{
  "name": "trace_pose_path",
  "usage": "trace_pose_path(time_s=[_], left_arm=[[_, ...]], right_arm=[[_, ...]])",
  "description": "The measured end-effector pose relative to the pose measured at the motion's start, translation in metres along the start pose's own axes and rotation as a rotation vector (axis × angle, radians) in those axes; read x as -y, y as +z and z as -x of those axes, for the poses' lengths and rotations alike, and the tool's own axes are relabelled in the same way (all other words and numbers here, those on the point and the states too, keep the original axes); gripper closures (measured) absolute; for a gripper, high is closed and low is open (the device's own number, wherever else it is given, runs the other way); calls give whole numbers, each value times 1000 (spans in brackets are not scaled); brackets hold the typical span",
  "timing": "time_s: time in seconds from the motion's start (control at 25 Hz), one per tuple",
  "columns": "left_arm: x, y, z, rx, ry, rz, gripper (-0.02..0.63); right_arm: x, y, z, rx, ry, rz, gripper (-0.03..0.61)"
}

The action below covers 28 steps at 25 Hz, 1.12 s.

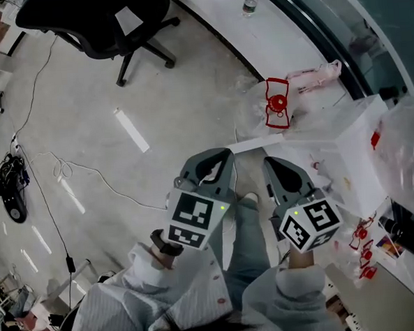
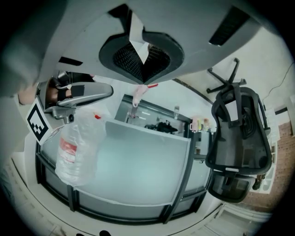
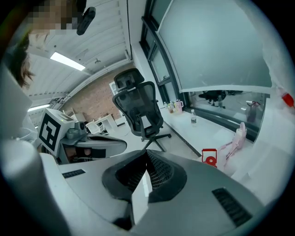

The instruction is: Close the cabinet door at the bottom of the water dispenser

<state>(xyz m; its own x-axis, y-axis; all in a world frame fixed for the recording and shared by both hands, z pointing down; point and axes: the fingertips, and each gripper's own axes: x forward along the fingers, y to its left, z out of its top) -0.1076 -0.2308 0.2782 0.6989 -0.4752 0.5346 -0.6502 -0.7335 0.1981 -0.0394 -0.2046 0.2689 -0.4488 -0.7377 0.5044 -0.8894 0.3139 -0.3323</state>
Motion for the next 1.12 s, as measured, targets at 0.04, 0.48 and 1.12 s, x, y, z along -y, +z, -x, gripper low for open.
trace_pose_path(time_s=[0.04, 0.48, 1.12], left_arm=[[-2, -11, -7, -14, 2, 7, 603], [-20, -130, -78, -131, 33, 51, 603], [-42, -267, -177, -313, 71, 104, 603]], right_arm=[[4, -8, -6, -10, 5, -8, 565], [46, -126, -56, -149, 34, -71, 565], [111, -269, -132, -307, 17, -142, 565]])
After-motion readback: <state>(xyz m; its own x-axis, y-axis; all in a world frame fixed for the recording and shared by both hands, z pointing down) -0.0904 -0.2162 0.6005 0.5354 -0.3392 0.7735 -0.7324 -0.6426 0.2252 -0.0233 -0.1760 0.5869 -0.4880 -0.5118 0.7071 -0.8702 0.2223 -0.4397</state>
